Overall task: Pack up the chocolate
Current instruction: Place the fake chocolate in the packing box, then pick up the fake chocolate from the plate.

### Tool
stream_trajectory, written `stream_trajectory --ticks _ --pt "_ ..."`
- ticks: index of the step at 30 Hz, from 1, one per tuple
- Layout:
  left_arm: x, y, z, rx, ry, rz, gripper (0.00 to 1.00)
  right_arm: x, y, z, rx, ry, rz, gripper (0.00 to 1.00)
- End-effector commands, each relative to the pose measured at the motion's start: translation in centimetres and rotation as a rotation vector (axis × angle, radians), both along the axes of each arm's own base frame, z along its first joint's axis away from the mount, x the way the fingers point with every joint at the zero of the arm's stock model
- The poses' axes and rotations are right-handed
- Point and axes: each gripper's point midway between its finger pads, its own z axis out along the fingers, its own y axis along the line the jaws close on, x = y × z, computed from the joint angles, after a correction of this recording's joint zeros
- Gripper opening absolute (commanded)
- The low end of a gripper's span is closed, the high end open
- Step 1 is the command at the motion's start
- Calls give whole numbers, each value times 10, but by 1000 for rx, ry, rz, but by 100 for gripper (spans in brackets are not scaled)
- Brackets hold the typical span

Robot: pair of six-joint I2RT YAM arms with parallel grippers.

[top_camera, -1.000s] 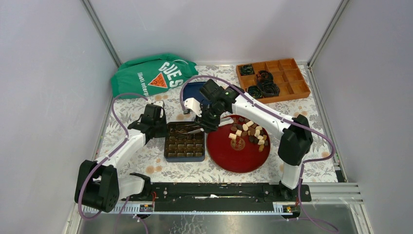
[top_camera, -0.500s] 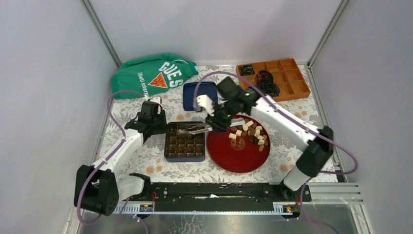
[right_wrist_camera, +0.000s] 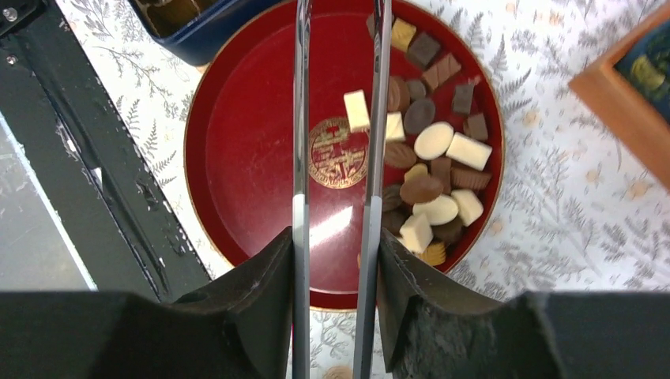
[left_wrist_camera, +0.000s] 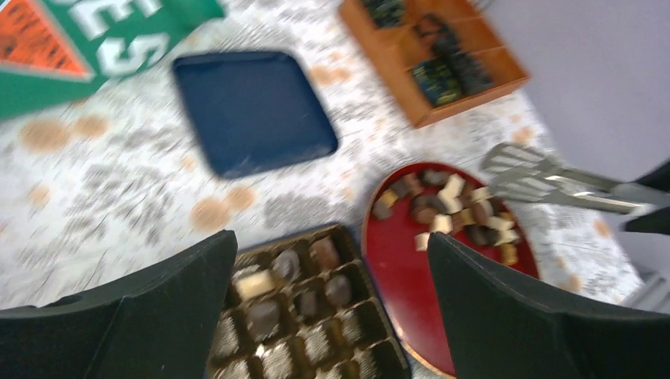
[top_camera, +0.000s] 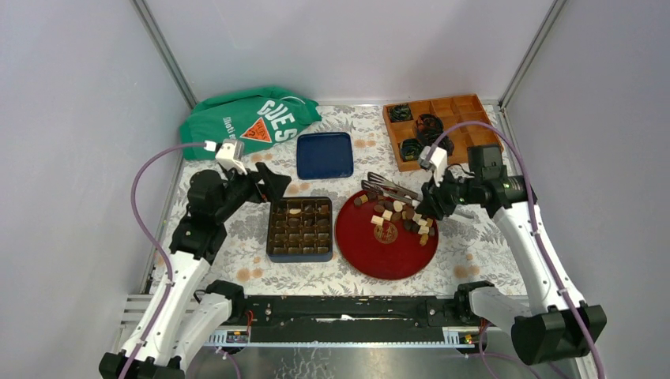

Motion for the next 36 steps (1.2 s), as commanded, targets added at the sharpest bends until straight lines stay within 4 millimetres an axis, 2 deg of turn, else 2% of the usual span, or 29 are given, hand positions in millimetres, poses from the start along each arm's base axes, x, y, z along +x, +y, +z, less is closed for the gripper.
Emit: stream_trajectory --ticks 1,3,5,9,12,15,20,25,36 --pt "-6 -38 62 -129 -189 -227 99 -13 -16 -9 -2 -10 -47 43" --pt "-4 -45 68 -122 -188 -280 99 -15 -28 -18 -57 -9 -83 43" --pt "2 -47 65 -99 -172 -294 99 -18 -40 -26 -129 13 -115 43" --pt "17 -38 34 -29 -84 -230 99 -24 -61 -35 -245 52 -152 43" --pt "22 -24 5 29 -23 -155 99 -28 -75 -36 -316 46 -192 43" --pt "19 -13 -10 79 8 -110 99 -34 -89 -41 -385 56 -219 43" --pt "15 -11 -10 74 -3 -100 99 -39 -103 -49 -460 77 -240 44" --pt "16 -11 -12 70 8 -97 99 -40 -104 -47 -468 78 -235 44" --pt "16 -11 -13 67 14 -96 99 -39 -105 -58 -478 114 -228 45"
